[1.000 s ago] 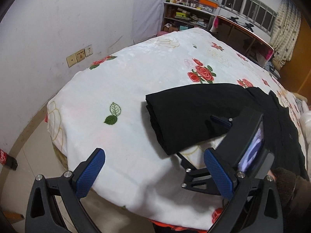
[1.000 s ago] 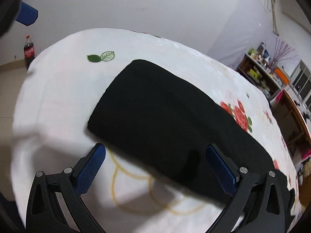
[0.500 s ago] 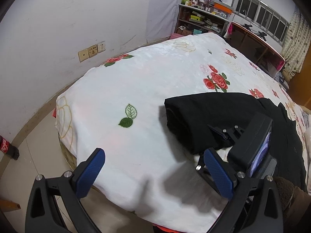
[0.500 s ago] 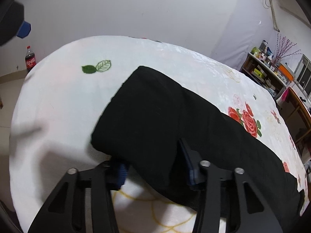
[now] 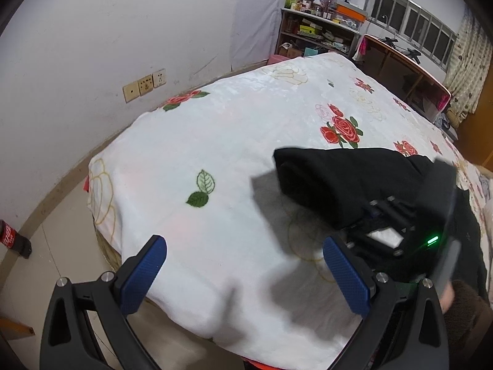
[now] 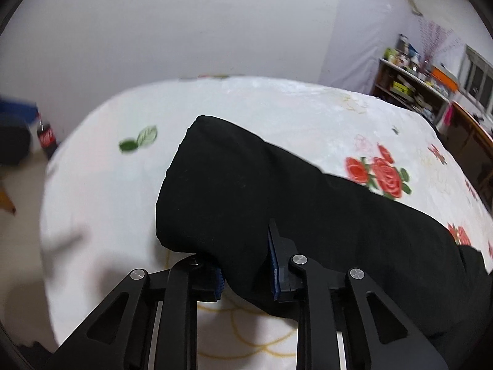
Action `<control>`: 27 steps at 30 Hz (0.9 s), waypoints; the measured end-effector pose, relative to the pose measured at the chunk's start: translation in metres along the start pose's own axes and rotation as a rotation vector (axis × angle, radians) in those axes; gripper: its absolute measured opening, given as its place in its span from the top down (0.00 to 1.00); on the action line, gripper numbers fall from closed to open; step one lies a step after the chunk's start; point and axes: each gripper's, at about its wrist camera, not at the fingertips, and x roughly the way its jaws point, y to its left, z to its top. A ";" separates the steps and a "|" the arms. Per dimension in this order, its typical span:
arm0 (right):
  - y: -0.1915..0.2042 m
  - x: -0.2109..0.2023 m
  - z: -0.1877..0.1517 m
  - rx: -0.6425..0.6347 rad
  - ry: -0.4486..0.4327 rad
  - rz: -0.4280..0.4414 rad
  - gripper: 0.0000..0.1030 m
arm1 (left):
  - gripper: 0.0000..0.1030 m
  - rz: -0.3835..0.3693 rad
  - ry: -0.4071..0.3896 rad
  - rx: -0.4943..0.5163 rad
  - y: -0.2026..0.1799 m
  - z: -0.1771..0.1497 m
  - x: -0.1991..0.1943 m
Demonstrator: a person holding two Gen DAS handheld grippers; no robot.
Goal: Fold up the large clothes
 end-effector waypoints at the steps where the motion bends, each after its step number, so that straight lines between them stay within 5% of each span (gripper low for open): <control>1: -0.005 -0.006 0.002 0.017 -0.011 -0.001 0.79 | 0.00 -0.003 -0.003 0.002 -0.003 0.001 -0.001; 13: -0.108 -0.118 0.019 0.282 -0.176 -0.118 0.79 | 0.00 -0.133 -0.055 0.072 -0.079 0.021 -0.003; 27: -0.216 -0.224 -0.027 0.507 -0.305 -0.364 0.79 | 0.00 -0.267 -0.080 0.183 -0.202 0.043 0.016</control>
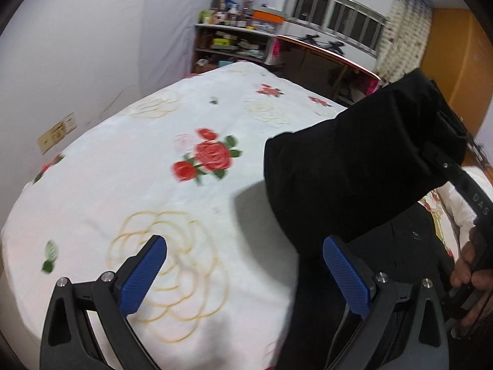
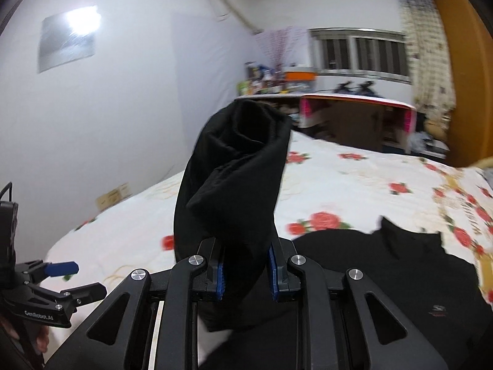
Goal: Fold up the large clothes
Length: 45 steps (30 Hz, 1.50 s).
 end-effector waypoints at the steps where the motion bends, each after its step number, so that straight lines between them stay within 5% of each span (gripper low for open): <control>1: -0.011 -0.004 0.000 0.017 -0.008 -0.018 0.79 | 0.00 0.000 0.002 0.018 -0.011 0.002 0.006; 9: -0.093 -0.028 -0.010 0.112 -0.036 -0.149 0.79 | 0.00 -0.029 -0.005 0.075 -0.078 0.013 0.044; 17: -0.155 -0.031 -0.049 0.196 0.018 -0.231 0.79 | 0.00 -0.039 0.073 0.131 -0.136 0.017 0.108; 23: -0.182 -0.024 -0.086 0.266 0.088 -0.254 0.79 | 0.00 0.038 0.160 0.183 -0.162 0.008 0.159; 33: -0.216 -0.019 -0.125 0.336 0.184 -0.326 0.71 | 0.00 0.128 0.209 0.165 -0.163 0.002 0.204; 35: -0.225 -0.026 -0.132 0.361 0.196 -0.364 0.59 | 0.00 0.130 0.212 0.152 -0.162 0.001 0.207; 39: -0.248 -0.047 -0.147 0.445 0.215 -0.439 0.53 | 0.00 0.144 0.205 0.170 -0.165 0.000 0.207; 45: -0.267 -0.079 -0.138 0.502 0.148 -0.519 0.46 | 0.00 0.147 0.196 0.176 -0.167 0.003 0.205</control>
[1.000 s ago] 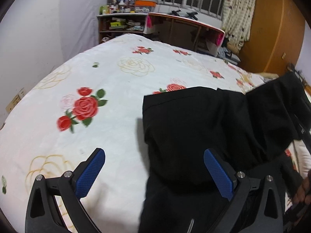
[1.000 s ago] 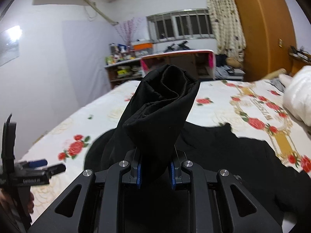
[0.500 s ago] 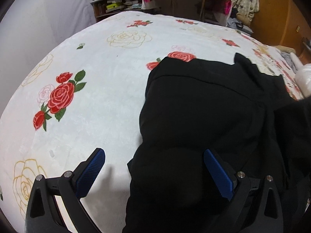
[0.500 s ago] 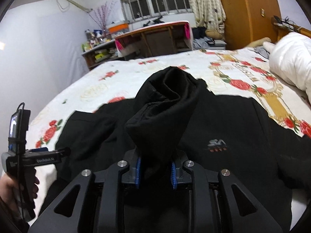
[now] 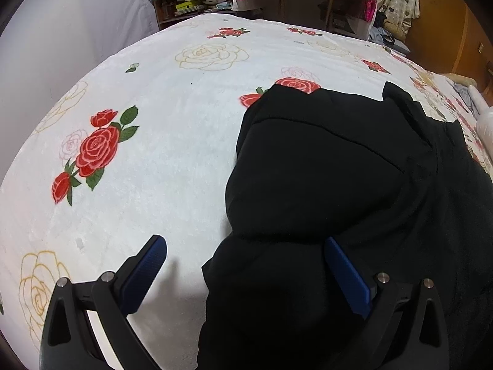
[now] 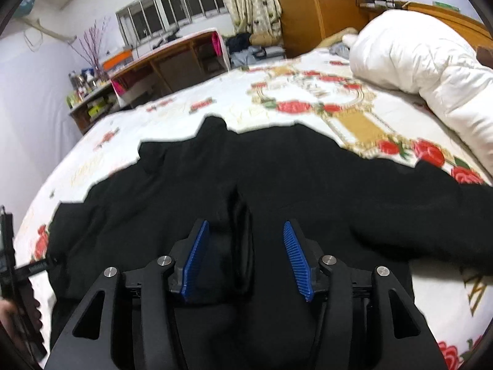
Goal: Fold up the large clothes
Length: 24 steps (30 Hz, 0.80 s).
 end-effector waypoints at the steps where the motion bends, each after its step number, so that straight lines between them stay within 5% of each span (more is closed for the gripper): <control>1: 0.006 0.001 0.005 -0.024 -0.003 0.015 0.44 | 0.00 0.000 0.004 0.002 0.000 0.000 0.000; 4: 0.031 0.021 0.009 -0.132 0.060 0.058 0.43 | 0.00 0.003 0.022 -0.003 0.001 -0.001 0.003; 10: 0.026 0.054 -0.017 -0.209 0.218 -0.014 0.42 | 0.00 0.039 0.040 0.019 -0.003 -0.001 0.003; 16: -0.023 0.023 -0.019 -0.132 0.190 -0.078 0.42 | 0.00 0.033 0.049 0.027 -0.010 -0.002 -0.016; 20: -0.054 -0.014 -0.011 -0.068 0.140 -0.092 0.42 | 0.00 -0.041 0.010 0.058 -0.030 -0.007 -0.046; 24: -0.104 -0.067 -0.011 0.023 0.070 -0.134 0.25 | 0.00 -0.103 -0.045 0.152 -0.066 -0.014 -0.082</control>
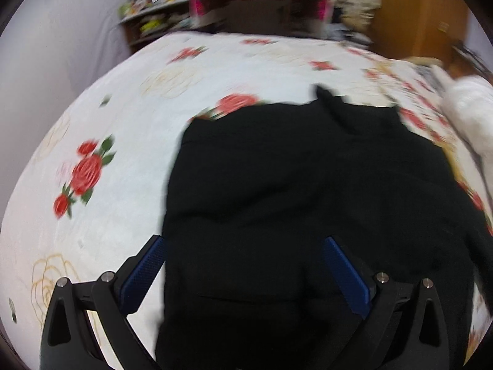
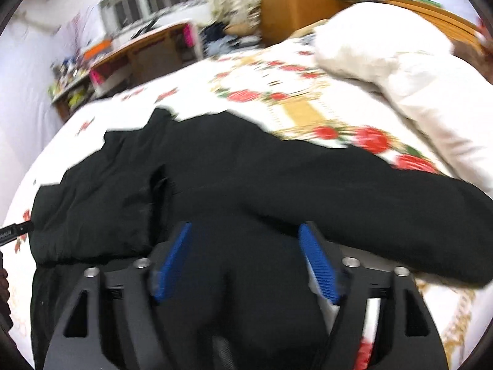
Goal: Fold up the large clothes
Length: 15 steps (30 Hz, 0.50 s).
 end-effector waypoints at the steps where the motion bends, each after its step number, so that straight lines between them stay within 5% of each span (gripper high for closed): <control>1: -0.014 -0.009 -0.001 0.021 -0.006 -0.016 0.25 | 0.00 -0.023 -0.010 0.028 -0.012 -0.001 -0.008; 8: -0.131 -0.076 -0.024 0.189 -0.044 -0.195 0.25 | 0.00 -0.143 -0.005 0.147 -0.093 -0.015 -0.040; 15: -0.224 -0.105 -0.047 0.355 -0.054 -0.287 0.25 | 0.00 -0.266 -0.023 0.200 -0.171 -0.024 -0.065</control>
